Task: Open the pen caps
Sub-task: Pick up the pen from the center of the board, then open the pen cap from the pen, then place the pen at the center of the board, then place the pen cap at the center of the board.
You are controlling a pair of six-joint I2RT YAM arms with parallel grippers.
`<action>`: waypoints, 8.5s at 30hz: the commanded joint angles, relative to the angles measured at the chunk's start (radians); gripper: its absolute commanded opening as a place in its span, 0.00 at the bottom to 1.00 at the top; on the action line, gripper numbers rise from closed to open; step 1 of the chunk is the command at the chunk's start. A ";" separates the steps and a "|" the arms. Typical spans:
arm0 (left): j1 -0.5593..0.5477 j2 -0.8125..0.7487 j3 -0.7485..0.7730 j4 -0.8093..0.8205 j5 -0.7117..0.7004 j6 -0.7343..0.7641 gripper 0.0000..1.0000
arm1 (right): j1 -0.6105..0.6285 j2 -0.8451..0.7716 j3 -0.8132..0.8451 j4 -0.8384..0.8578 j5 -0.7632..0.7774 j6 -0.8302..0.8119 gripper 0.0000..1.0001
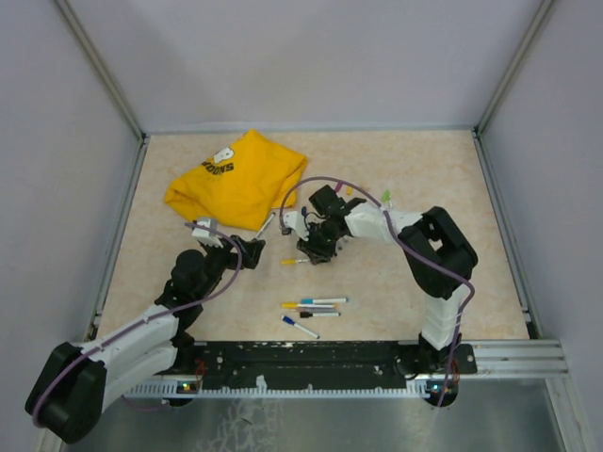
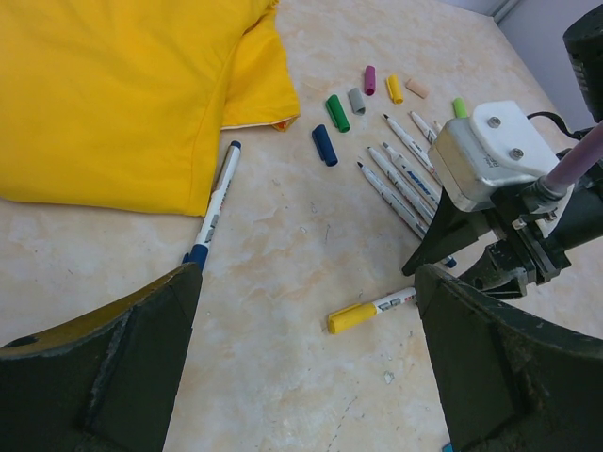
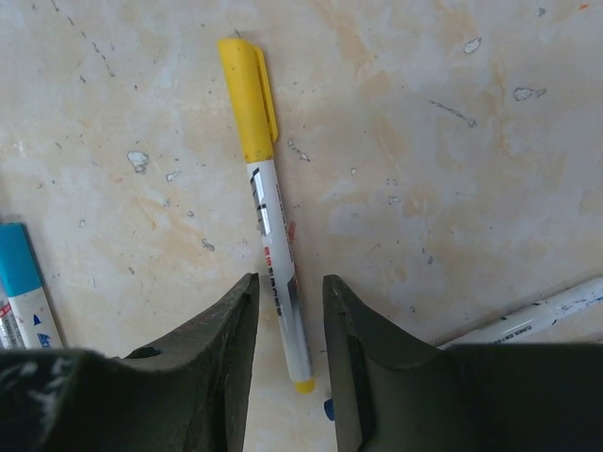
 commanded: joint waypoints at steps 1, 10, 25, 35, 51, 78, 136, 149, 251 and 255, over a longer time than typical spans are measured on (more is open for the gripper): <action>0.007 -0.014 -0.015 0.037 0.007 0.008 1.00 | 0.019 0.009 0.047 -0.012 0.006 -0.010 0.31; 0.007 -0.034 -0.012 0.024 0.004 0.009 1.00 | 0.069 -0.007 0.012 0.012 0.109 -0.003 0.08; 0.006 0.006 -0.061 0.225 0.177 -0.170 0.99 | -0.006 -0.145 -0.009 0.046 -0.104 0.142 0.00; 0.007 0.165 -0.069 0.503 0.285 -0.309 0.99 | -0.047 -0.205 -0.023 0.067 -0.224 0.198 0.00; 0.005 0.295 -0.048 0.666 0.309 -0.367 0.99 | -0.088 -0.272 -0.034 0.104 -0.335 0.279 0.00; -0.006 0.649 0.078 0.904 0.303 -0.562 0.60 | -0.107 -0.298 -0.060 0.170 -0.421 0.362 0.00; 0.406 0.300 0.147 0.283 0.495 -0.239 0.00 | 0.015 -0.097 -0.112 0.326 0.224 0.701 0.00; 0.405 0.237 0.091 0.138 0.415 -0.130 0.00 | 0.053 -0.028 -0.072 0.291 0.538 0.774 0.00; -0.084 0.988 0.983 -0.571 -0.123 -0.137 0.41 | -0.190 -0.472 -0.120 0.262 -0.136 0.432 0.30; -0.084 0.889 0.925 -0.546 -0.113 -0.113 0.41 | -0.190 -0.494 -0.130 0.265 -0.186 0.409 0.30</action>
